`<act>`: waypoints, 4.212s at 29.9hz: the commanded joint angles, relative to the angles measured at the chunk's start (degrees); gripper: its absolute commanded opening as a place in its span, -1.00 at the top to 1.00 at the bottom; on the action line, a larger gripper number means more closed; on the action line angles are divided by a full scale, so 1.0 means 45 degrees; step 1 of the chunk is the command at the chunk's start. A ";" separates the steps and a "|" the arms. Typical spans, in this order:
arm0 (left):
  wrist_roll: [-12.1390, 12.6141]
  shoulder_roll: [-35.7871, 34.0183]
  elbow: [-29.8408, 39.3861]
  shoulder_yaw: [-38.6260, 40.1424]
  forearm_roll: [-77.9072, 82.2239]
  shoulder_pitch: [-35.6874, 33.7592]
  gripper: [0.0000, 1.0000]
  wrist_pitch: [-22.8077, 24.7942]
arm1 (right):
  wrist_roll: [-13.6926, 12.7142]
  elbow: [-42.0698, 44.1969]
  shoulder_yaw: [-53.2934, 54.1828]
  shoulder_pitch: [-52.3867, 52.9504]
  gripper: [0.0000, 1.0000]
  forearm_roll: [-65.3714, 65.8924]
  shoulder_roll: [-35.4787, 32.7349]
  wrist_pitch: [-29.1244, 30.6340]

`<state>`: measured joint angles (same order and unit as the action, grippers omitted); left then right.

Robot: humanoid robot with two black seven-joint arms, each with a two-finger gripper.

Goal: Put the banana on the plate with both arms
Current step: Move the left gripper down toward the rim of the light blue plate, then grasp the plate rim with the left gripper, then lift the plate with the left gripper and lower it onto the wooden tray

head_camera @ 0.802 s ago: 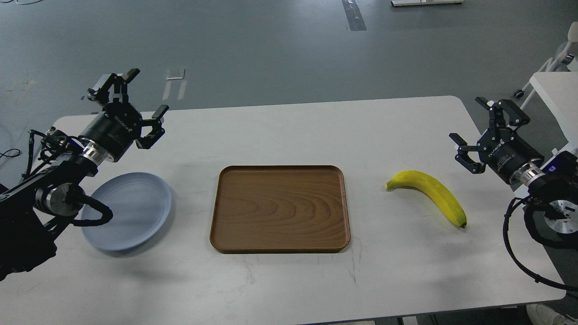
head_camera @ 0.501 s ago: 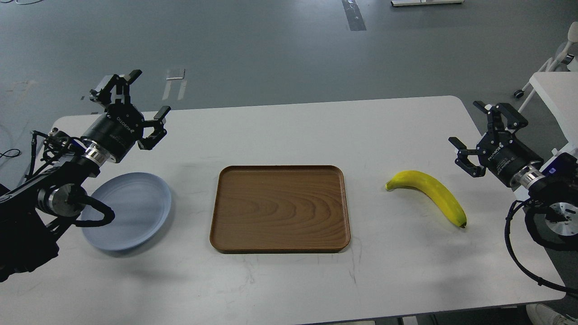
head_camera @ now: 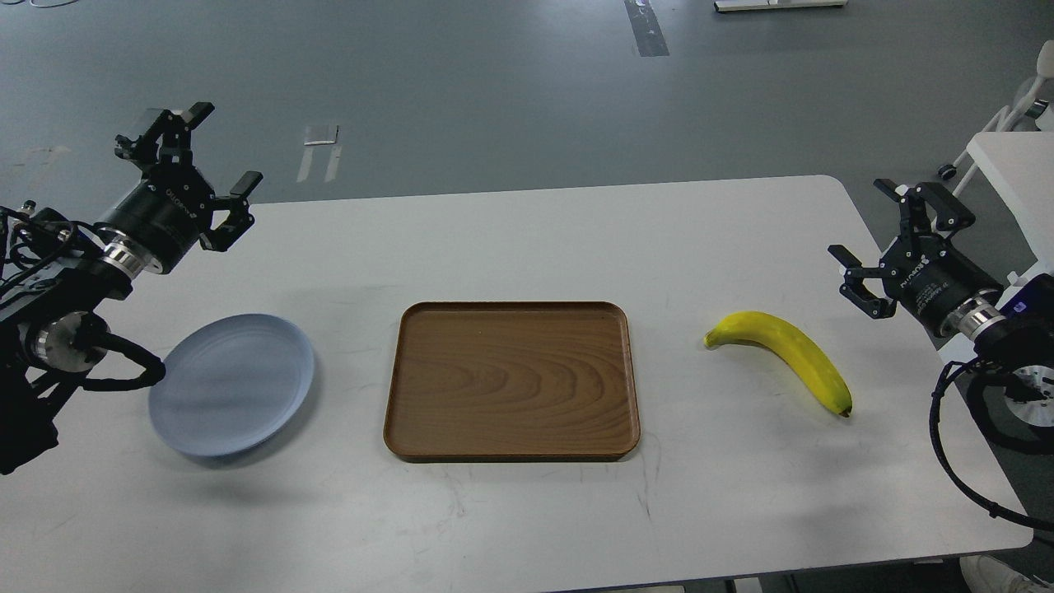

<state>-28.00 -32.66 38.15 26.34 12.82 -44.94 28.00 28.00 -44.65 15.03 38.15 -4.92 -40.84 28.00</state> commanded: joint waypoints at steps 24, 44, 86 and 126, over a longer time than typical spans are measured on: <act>0.0000 -0.5496 0.7108 -0.0655 1.7988 -0.0074 -0.99 -0.0574 | -0.0001 0.0020 0.0019 0.0096 -1.00 0.0000 0.0149 -0.0001; 0.0000 -0.4658 0.2890 -0.1399 1.9437 0.1977 -0.98 -0.2628 | -0.0001 0.0000 0.0019 0.0116 -1.00 0.0000 0.0129 -0.0001; 0.0000 -0.4013 0.1776 -0.1380 1.8422 0.2330 1.00 -0.2589 | -0.0001 -0.0039 0.0097 0.0057 -1.00 0.0000 0.0051 -0.0001; 0.0000 0.4561 0.0019 -0.5833 1.7718 -0.4409 1.00 -0.0186 | -0.0001 0.0195 0.0194 -0.0041 -1.00 -0.0020 -0.0984 -0.0001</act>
<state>-28.01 -14.46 40.95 0.77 92.67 -65.00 27.49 28.00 -43.77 15.84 37.96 -4.98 -45.03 28.00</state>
